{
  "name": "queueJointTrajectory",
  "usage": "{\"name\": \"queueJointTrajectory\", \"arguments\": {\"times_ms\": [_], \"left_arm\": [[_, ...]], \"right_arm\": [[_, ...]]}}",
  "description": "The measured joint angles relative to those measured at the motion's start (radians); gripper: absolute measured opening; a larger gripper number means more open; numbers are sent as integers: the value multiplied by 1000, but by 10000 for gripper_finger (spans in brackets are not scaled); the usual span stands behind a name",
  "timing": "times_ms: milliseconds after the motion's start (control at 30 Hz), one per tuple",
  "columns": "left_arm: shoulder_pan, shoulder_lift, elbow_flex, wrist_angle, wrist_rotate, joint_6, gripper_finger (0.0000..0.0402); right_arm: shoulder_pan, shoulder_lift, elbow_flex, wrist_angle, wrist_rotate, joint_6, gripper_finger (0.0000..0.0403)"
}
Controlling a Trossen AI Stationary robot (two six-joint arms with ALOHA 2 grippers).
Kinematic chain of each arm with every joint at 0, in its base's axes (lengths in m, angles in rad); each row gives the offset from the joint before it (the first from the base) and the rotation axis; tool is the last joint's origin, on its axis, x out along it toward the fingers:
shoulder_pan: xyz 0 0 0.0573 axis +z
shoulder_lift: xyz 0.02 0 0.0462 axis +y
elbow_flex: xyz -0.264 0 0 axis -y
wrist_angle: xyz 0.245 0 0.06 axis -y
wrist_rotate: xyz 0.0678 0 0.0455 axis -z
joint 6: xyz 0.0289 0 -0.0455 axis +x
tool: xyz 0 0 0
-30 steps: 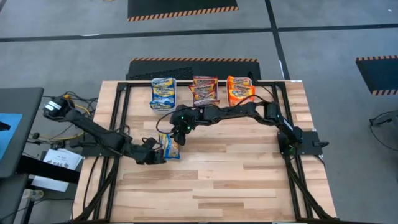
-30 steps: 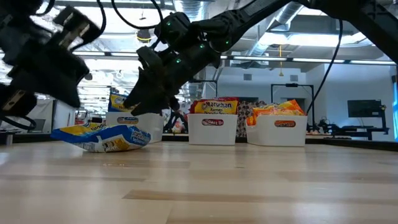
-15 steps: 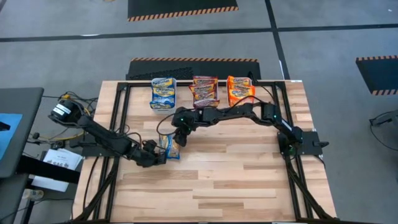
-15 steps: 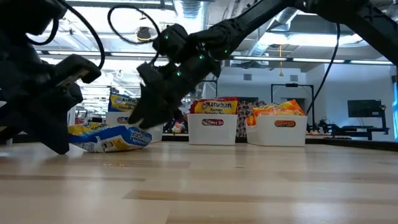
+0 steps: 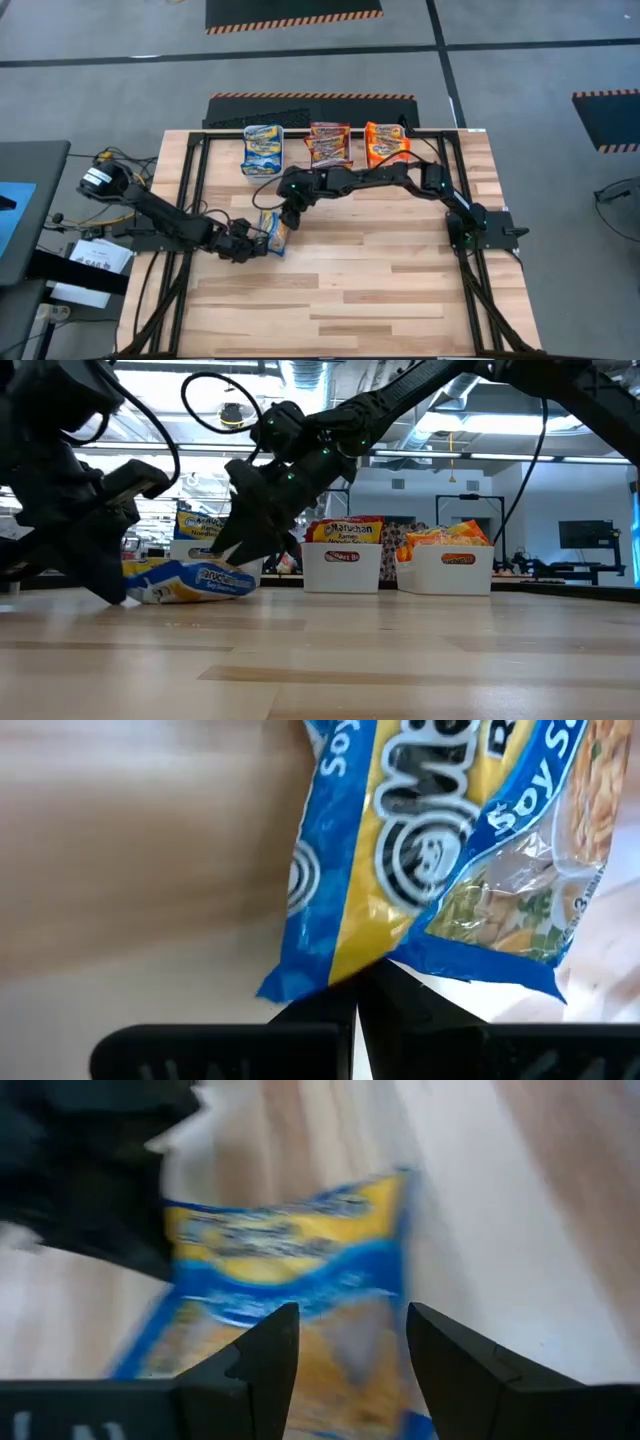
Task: Sort Maruchan noodles
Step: Put the blue noodle pack into the left white bin
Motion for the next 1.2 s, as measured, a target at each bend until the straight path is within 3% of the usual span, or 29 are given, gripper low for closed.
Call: {"name": "queueJointTrajectory", "arguments": {"times_ms": [200, 400, 733, 967, 1200], "left_arm": [[74, 0, 0, -17, 0, 70, 0], [116, 0, -1, -14, 36, 132, 0], [119, 1, -3, -4, 37, 152, 0], [133, 2, -4, 3, 48, 186, 0], [215, 2, -3, 17, 106, 276, 0]], "right_arm": [[-38, 0, 0, 38, -140, 166, 236], [-57, 0, 0, 33, -141, 191, 260], [-50, 45, 4, 9, -116, 191, 262], [-38, 47, 1, -14, -156, 217, 263], [8, 46, 2, -34, -146, 247, 231]]}}
